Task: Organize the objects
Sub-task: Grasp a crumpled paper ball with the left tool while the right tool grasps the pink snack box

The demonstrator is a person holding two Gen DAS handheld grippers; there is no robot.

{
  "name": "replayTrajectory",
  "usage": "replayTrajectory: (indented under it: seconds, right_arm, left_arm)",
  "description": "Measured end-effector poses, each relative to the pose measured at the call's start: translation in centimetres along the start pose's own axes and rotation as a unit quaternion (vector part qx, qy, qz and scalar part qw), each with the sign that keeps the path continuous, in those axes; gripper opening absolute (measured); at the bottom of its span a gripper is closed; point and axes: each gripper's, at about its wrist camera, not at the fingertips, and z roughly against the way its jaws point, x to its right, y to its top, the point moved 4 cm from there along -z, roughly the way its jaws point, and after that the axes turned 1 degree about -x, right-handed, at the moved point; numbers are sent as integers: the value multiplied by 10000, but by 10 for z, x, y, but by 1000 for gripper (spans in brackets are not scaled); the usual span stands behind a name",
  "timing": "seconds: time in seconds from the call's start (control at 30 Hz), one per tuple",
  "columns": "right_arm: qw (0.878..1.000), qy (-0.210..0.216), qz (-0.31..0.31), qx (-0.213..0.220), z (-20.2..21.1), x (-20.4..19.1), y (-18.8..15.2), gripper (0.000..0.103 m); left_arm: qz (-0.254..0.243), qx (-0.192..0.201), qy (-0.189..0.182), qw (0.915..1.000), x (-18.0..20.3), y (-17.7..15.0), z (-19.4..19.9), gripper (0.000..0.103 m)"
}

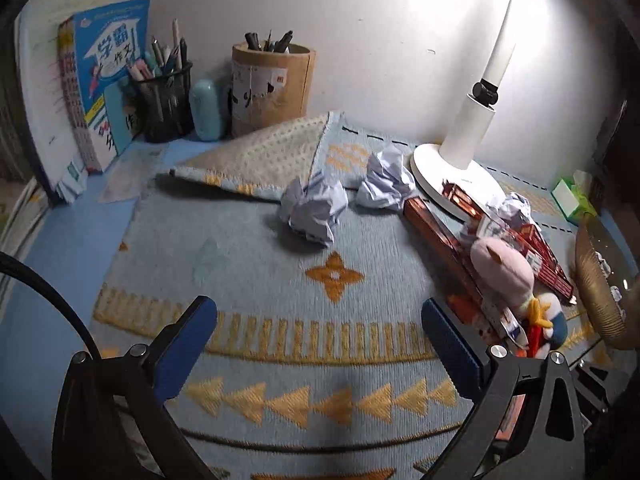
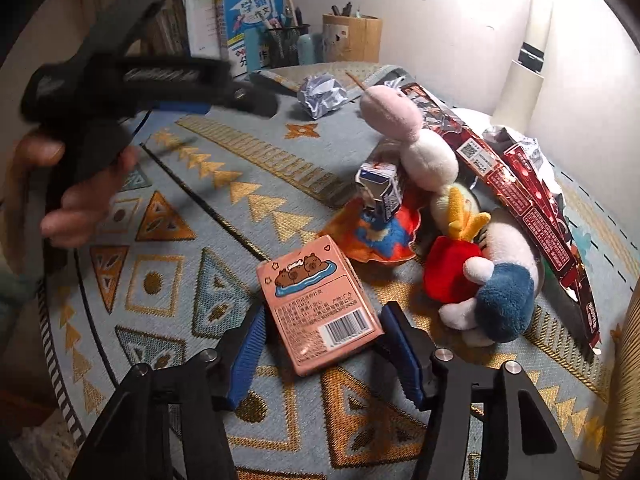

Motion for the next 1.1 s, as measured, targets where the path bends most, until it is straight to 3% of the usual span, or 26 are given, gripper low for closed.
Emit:
replayTrajectory:
  seconds: [0.13,0.2,0.27,0.3,0.37,0.4,0.47,0.53,0.7,0.77,0.8,0.83,0.97,1.1]
  right_arm:
    - [10000,53,-15,27,1,1,-1,52]
    - [9999,98,-19,37,2,2,-1,52]
    - [9999,122,0,42,2,1,-1,52]
    - [9999,122,-1,48,2,0,0,51]
    - [9999,83,-47,80,1,0,2,51]
    - [9999,55,-96,83,0,2,3,51]
    - [9997,81,-210,40,-1,5,4,56]
    - [9997,23,-234,-16,-4,7,7,77]
    - [9993,-199,-294,-134,-10,7,14,81]
    - [9992,-164,-352,-76,-6,6,14,68]
    - [9991,-143,-397,-45,-2,5,12,52]
    - [9988,-184,-453,-22,2,3,8,43]
    - [9963,-543,-659,32,30,-3,-26,42]
    - [9825,-1577,-987,22,68,4,-68,42]
  left_arm:
    - [-647,-169,392,9970,6,28,-49,101]
    - [-670,-183,316,9971,8,33,-66,83]
    - [-711,-272,177,9969,12,38,-81,79]
    - [-726,-251,220,9968,14,40,-86,65]
    - [-771,-266,243,9964,16,43,-92,47]
    - [-781,-254,203,9964,17,44,-91,43]
    - [-848,-224,262,9958,18,42,-88,42]
    - [-899,-175,273,9954,19,36,-81,42]
    - [-895,-103,0,9959,20,10,-44,42]
    - [-1012,-90,44,9948,23,-3,-26,42]
    - [-1046,-89,52,9945,24,-9,-15,42]
    - [-1051,-80,44,9944,24,-14,-5,42]
    - [-925,66,-90,9957,28,-32,34,42]
    - [-1069,54,-482,9931,53,-60,50,42]
